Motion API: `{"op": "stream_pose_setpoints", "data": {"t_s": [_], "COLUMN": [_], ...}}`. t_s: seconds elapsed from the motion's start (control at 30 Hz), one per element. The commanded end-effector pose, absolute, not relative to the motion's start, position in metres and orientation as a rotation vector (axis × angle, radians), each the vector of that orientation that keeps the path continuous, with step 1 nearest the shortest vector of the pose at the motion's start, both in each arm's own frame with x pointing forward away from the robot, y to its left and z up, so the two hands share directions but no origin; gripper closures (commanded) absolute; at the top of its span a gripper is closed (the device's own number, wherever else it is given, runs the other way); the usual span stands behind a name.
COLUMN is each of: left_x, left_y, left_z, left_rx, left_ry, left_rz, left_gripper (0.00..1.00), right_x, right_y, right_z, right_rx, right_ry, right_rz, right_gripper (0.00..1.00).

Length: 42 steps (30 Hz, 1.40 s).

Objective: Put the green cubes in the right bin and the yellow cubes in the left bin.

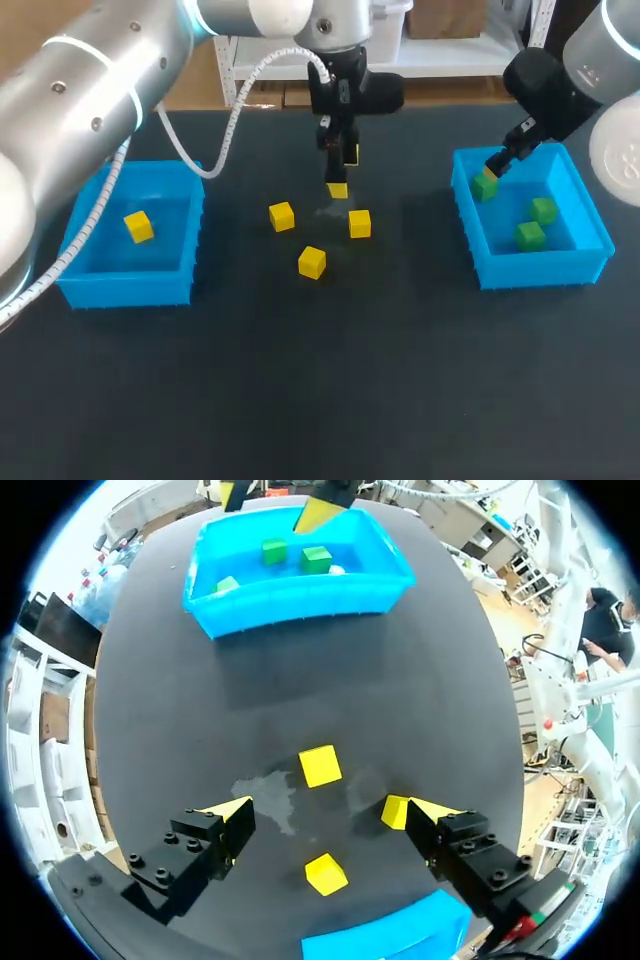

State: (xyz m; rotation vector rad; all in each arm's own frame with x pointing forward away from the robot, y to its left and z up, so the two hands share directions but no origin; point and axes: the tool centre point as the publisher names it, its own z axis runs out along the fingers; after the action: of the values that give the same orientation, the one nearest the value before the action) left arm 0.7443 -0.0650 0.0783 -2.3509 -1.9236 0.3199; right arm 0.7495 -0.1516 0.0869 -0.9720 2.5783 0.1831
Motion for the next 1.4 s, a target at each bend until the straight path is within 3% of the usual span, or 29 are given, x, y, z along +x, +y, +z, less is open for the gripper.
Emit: {"op": "stream_pose_setpoints", "data": {"t_s": [0.03, 0.5, 1.4], "left_x": [0.755, 0.780, 0.778], "left_y": [-0.068, -0.046, -0.058], "left_z": [0.076, 0.087, 0.078], "left_rx": [-2.230, -2.168, -2.180], "left_ry": [-1.823, -1.954, -1.911], "left_rz": [0.457, 0.467, 0.450], "left_gripper": [0.00, 0.00, 0.00], "right_x": [0.749, 0.749, 0.749], "right_y": [-0.152, -0.152, -0.152], "right_z": [0.087, 0.087, 0.087], "right_rx": [-0.973, -0.973, -0.973], "right_ry": [2.577, 2.577, 2.577], "right_rz": [0.185, 0.185, 0.185], "right_gripper": [0.00, 0.00, 0.00]}}
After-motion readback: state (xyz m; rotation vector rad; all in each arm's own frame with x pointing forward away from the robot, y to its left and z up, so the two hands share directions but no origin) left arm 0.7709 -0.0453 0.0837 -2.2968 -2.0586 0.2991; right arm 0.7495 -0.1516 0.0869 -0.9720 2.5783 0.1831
